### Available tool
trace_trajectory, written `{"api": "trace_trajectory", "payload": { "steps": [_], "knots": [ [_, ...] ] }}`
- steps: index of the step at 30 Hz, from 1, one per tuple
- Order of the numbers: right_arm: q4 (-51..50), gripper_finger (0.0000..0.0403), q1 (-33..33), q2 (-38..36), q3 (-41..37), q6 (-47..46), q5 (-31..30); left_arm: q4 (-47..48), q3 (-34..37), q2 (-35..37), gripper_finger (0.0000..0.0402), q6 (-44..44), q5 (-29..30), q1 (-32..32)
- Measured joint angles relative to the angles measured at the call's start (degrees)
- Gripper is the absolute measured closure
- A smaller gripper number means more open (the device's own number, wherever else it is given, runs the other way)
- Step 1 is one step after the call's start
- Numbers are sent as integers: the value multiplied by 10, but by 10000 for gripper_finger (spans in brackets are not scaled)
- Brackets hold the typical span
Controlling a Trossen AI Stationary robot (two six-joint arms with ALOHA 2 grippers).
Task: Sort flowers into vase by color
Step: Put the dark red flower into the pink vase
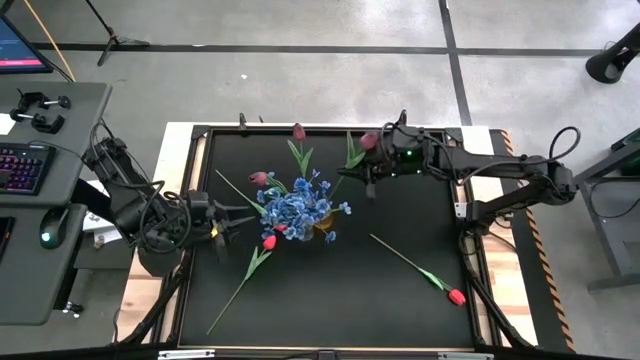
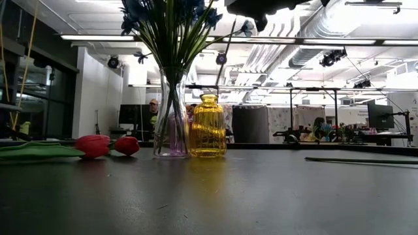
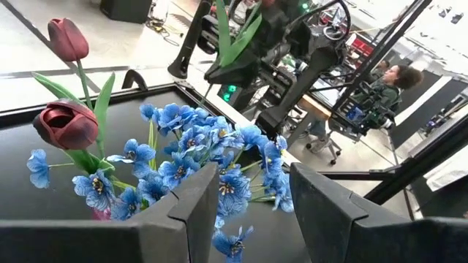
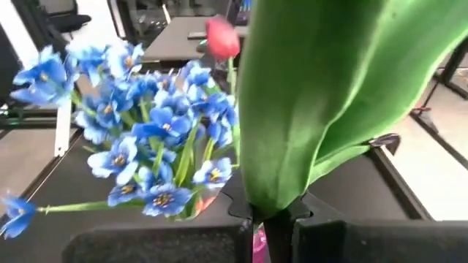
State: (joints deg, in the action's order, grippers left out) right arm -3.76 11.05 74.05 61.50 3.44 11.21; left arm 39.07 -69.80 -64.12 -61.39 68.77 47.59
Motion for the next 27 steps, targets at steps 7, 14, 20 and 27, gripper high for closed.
{"api": "trace_trajectory", "payload": {
  "steps": [7,14,20,27],
  "knots": [
    [31,403,-18,44,-9,-5,1,0,0,0,245,0,1,0],
    [34,403,-29,83,-8,0,-2,0,0,0,245,-1,1,0],
    [10,386,-28,85,-8,-16,-9,1,0,0,245,0,1,0],
    [2,266,-29,85,-8,-68,-9,1,0,0,245,0,-5,0]
  ]
}}
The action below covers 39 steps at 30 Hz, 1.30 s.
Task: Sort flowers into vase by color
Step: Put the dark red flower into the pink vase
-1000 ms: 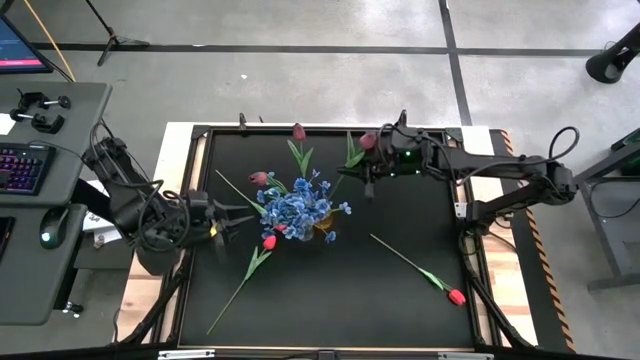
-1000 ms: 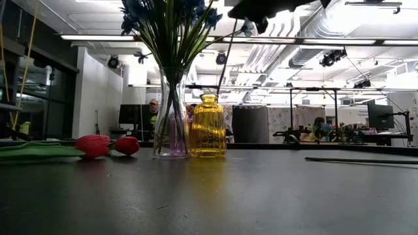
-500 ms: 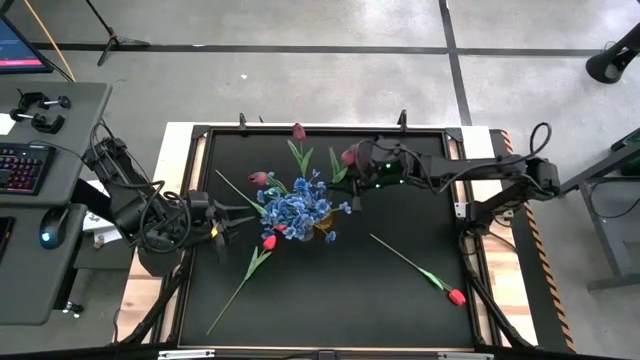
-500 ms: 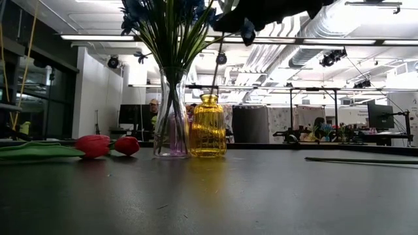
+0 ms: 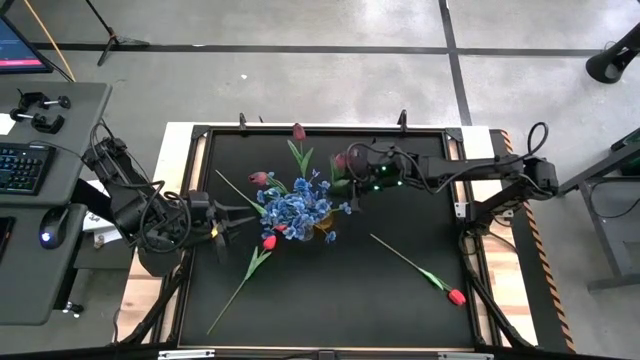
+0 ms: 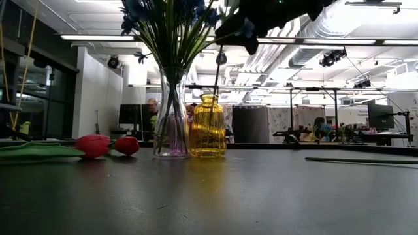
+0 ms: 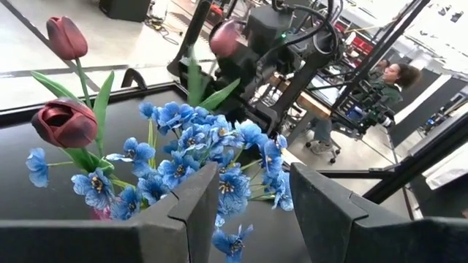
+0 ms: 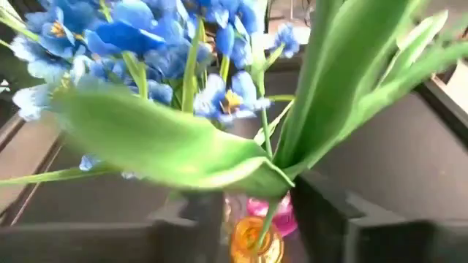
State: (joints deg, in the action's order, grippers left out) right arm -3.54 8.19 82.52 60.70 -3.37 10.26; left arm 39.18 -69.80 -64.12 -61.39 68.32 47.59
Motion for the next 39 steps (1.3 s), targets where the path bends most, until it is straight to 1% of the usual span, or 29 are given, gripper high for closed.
{"api": "trace_trajectory", "payload": {
  "steps": [2,5,7,9,13,15,18,22,28,30,33,36,39],
  "knots": [
    [-16,223,0,-4,0,-9,0,0,0,0,245,0,-5,0],
    [-69,167,0,-24,0,11,-1,0,0,1,245,0,-15,0],
    [-115,141,5,-46,0,24,-2,0,0,4,245,0,-26,0],
    [-169,126,13,-72,0,30,-8,0,0,5,245,0,-34,0],
    [-297,121,24,-128,1,32,-18,1,0,7,245,1,-38,0],
    [-360,124,23,-152,0,15,-18,1,0,8,245,1,-40,0],
    [-424,130,5,-183,-13,-42,-3,0,0,8,245,1,-48,0],
    [-473,136,-60,-213,-53,-146,4,0,0,8,245,0,-48,0],
    [-470,137,-185,-241,-145,-323,5,0,0,8,245,1,-48,0],
    [-444,137,-220,-246,-175,-373,5,0,0,8,245,1,-49,0],
    [-379,137,-263,-250,-215,-440,0,2,0,8,245,4,-52,0],
    [-323,137,-293,-249,-236,-474,-8,3,0,11,245,11,-54,0],
    [-295,137,-307,-248,-241,-486,-23,5,0,18,245,16,-63,0]
  ]
}}
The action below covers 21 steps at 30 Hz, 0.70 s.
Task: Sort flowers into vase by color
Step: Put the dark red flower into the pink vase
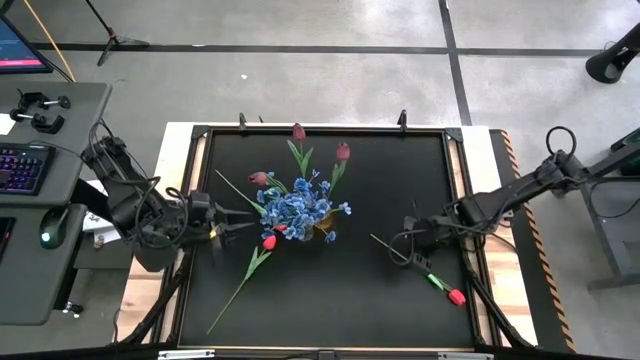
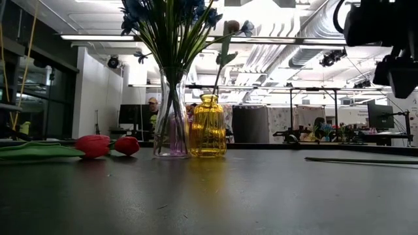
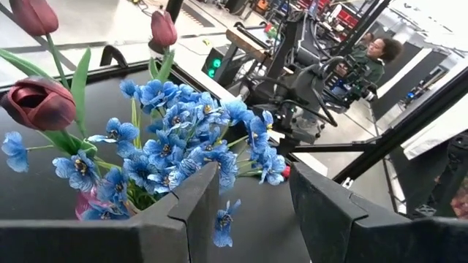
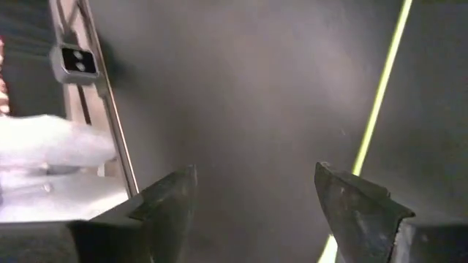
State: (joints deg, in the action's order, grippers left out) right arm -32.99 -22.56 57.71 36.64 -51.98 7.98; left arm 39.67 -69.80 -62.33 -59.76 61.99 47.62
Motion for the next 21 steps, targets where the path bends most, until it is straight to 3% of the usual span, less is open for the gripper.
{"api": "trace_trajectory", "payload": {
  "steps": [16,21],
  "knots": [
    [52,137,-3,-1,0,-21,-50,0,0,73,245,108,3,0],
    [74,137,-3,-1,0,-40,-91,0,0,91,245,142,15,0]
  ]
}}
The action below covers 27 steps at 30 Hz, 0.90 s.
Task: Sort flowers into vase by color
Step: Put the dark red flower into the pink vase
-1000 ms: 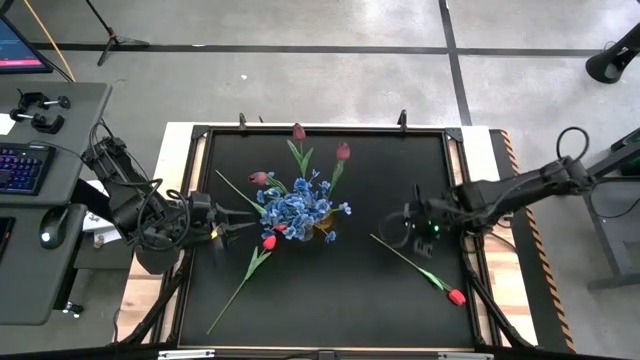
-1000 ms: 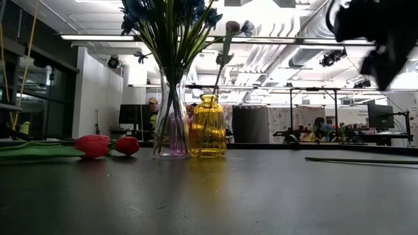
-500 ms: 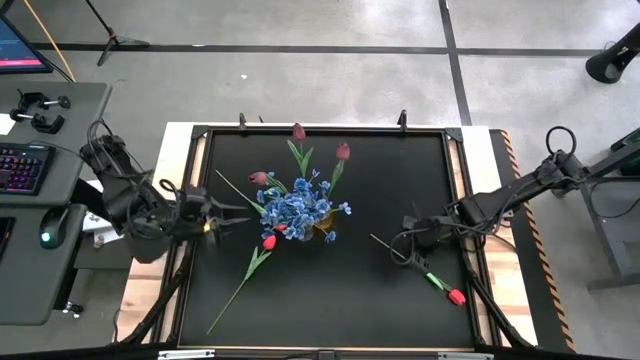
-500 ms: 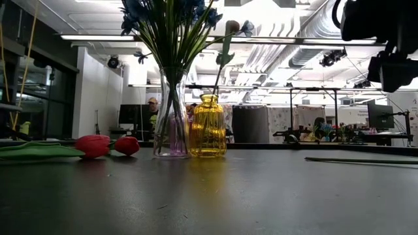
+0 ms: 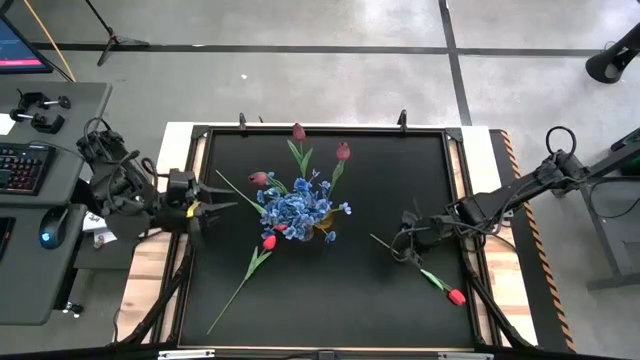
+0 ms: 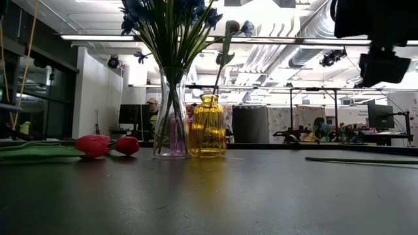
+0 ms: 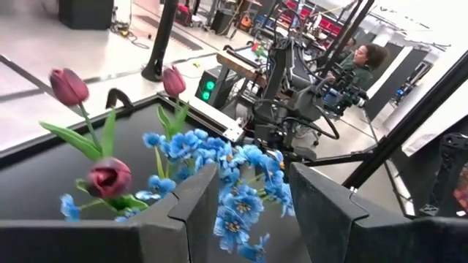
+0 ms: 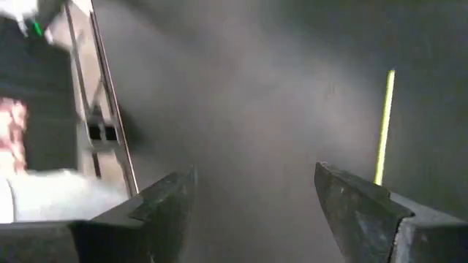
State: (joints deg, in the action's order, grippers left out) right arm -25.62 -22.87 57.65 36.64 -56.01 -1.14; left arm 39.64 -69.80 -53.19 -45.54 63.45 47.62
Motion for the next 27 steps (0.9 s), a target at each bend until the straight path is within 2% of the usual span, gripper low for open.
{"api": "trace_trajectory", "payload": {
  "steps": [3,8,10,12,15,20,24,27],
  "knots": [
    [57,137,4,0,0,-22,-52,0,0,8,245,17,5,0],
    [165,137,41,16,0,-18,-177,0,0,18,245,43,20,0],
    [171,137,65,30,0,-3,-199,0,0,20,245,49,23,0],
    [171,137,90,50,0,33,-196,-1,0,23,245,48,32,0],
    [185,137,132,88,0,117,-159,-4,0,24,245,32,47,-7],
    [291,148,226,149,0,286,-67,-9,0,19,245,-31,50,-36],
    [397,177,303,191,0,379,67,-47,0,1,245,-56,65,-68],
    [421,199,345,212,0,427,153,-101,0,-22,245,-58,70,-89]
  ]
}}
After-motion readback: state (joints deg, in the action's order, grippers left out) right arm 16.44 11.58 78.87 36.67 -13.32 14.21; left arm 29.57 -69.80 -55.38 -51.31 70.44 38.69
